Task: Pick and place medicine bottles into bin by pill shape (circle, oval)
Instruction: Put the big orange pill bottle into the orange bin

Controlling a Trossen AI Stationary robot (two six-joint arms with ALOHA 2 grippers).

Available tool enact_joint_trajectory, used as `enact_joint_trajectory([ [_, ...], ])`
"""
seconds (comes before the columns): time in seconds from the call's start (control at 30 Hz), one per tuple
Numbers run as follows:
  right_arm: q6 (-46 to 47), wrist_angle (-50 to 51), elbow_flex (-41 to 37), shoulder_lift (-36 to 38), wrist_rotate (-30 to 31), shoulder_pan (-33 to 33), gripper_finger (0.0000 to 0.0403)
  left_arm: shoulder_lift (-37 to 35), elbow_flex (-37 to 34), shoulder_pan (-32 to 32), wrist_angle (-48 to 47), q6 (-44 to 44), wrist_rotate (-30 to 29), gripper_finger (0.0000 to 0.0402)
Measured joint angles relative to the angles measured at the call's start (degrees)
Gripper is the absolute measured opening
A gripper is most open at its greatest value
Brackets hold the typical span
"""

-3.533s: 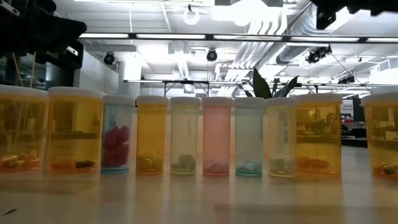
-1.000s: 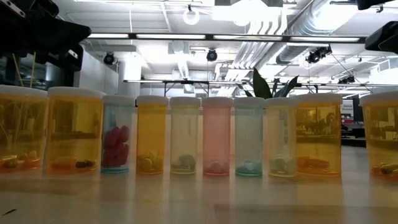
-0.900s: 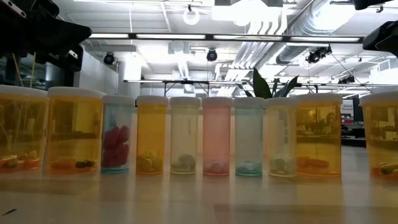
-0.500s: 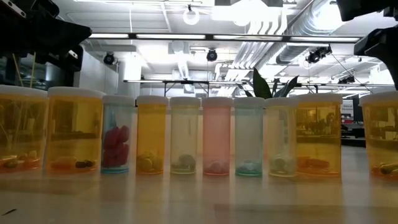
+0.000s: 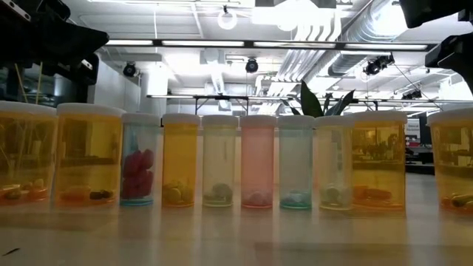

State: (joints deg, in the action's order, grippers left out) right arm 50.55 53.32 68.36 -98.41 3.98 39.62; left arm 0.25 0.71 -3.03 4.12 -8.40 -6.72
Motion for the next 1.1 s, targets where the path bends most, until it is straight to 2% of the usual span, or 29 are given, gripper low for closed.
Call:
enact_joint_trajectory([
  [0.47, 2.62, 0.18, 0.02, 0.00, 0.00, -0.75, 0.0264, 0.00, 0.01, 0.00, 0.00, 0.01, 0.02, 0.0001],
  [0.83, 5.08, -0.43, 0.04, 0.00, -0.19, -0.78, 0.0208, -0.01, 0.02, -0.02, 0.00, 0.01, 0.04, 0.0001],
  [1.1, 6.17, -0.66, 0.04, 0.00, -0.54, -1.76, 0.0220, 0.00, 0.02, 0.00, 0.00, 0.02, 0.05, 0.0001],
])
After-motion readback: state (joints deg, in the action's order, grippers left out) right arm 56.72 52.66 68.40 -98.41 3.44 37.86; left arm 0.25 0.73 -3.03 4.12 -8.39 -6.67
